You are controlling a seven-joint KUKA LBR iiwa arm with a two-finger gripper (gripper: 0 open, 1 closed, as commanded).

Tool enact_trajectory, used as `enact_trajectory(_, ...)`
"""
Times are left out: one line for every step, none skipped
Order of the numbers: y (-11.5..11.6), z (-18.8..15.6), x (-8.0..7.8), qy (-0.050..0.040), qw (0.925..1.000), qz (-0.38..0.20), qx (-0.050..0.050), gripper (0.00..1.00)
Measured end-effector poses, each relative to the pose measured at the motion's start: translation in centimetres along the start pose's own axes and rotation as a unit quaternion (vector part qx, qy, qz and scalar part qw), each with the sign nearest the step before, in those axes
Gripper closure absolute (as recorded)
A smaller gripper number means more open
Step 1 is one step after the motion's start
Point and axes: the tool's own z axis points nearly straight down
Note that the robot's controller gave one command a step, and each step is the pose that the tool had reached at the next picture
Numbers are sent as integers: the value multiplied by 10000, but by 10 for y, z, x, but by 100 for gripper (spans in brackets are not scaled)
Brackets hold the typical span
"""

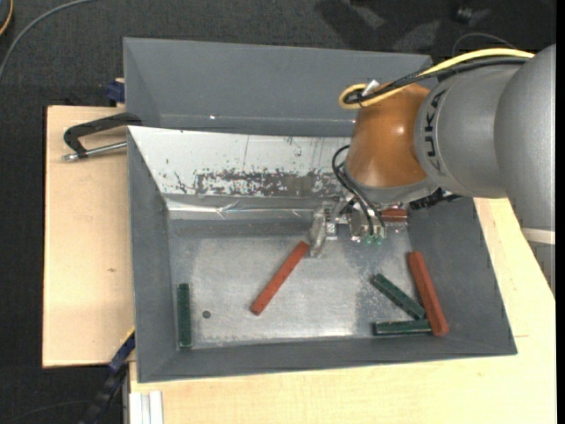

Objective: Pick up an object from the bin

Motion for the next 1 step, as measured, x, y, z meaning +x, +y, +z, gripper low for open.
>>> enact_trajectory(0, 0, 0, 0, 10000, -1, 1, 0)
